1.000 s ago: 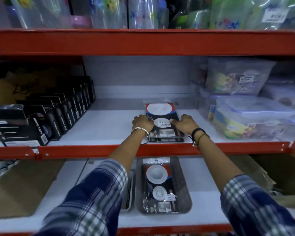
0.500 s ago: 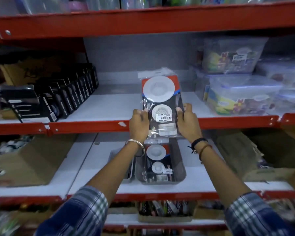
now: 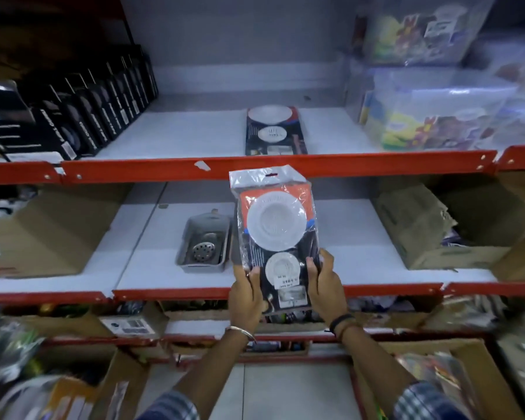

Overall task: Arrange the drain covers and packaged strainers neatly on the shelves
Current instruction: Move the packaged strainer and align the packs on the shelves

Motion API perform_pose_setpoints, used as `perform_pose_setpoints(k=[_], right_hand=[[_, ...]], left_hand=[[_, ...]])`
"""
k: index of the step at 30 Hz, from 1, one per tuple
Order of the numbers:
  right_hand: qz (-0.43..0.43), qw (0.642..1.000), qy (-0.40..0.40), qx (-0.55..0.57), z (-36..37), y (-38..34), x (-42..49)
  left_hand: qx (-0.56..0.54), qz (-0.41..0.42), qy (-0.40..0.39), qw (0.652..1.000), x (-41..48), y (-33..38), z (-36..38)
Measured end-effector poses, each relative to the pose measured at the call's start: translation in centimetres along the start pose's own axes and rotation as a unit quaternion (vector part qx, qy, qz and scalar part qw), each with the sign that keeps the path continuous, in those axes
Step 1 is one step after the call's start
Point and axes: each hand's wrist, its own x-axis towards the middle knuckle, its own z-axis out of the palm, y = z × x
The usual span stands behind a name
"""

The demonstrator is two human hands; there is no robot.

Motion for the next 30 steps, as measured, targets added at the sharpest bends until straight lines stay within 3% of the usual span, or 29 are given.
perform_pose_setpoints(k=[5, 11, 17, 20, 25, 28, 30], right_hand=[[0.035, 0.997, -0.032, -0.063, 2.0, 2.5, -0.2], [0.055, 0.988, -0.025, -0.142, 3.9, 2.0, 6.1], [0.144, 0.967, -0.119, -0.172, 5.7, 1.8, 11.5], [0.157, 0.962, -0.144, -0.17, 5.9, 2.2, 11.9], [0.168, 0.961, -0.128, -0.181, 5.3, 2.4, 10.1], [0.123, 0.94, -0.108, -0.299, 4.2, 1.8, 8.6], [0.058, 0.946, -0.026, -0.318, 2.6, 0.2, 8.8]], left_hand=[[0.053, -0.072, -0.024, 0.996, -0.7, -2.1, 1.3], [0.176, -0.136, -0.029, 0.975, 6.8, -3.1, 3.0], [0.236, -0.105, -0.141, 0.956, 13.1, -4.7, 4.6], [0.214, -0.132, -0.17, 0.953, 13.7, -5.5, 5.0], [0.201, -0.161, -0.147, 0.955, 12.2, -5.5, 4.0], [0.265, -0.121, -0.166, 0.942, 11.0, -3.7, 2.3], [0.295, -0.005, -0.127, 0.947, 11.1, -1.2, 0.6]])
